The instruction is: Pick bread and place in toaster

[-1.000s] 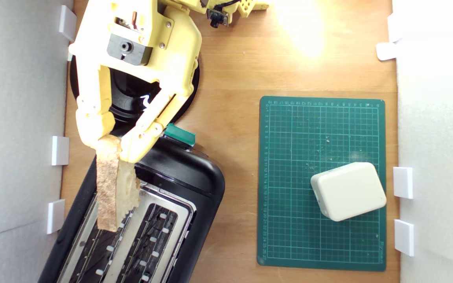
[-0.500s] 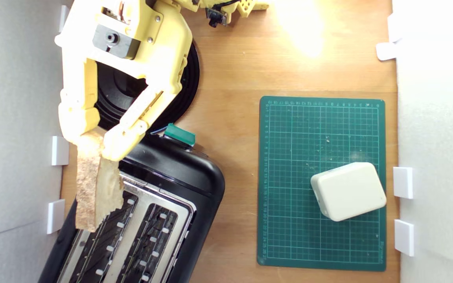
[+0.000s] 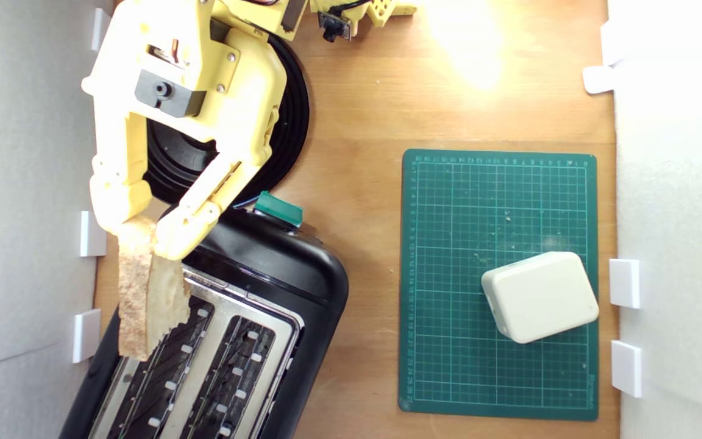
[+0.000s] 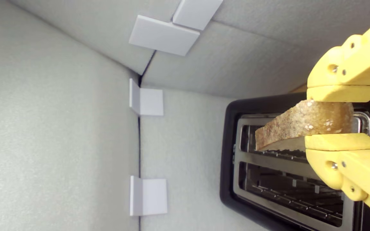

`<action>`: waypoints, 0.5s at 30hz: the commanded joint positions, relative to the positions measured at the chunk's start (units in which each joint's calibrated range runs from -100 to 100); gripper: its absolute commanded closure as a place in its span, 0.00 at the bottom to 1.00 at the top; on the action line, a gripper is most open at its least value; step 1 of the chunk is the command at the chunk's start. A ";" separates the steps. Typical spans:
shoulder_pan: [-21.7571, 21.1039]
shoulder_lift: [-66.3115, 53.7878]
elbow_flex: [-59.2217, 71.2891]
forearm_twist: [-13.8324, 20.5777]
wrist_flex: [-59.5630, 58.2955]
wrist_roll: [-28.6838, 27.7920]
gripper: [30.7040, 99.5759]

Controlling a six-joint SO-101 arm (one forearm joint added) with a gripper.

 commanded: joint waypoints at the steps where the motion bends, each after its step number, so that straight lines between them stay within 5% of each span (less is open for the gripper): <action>1: 0.96 1.17 -3.28 0.61 -2.35 -0.13 0.68; 15: 0.63 4.92 -3.37 0.61 -2.52 -0.13 0.68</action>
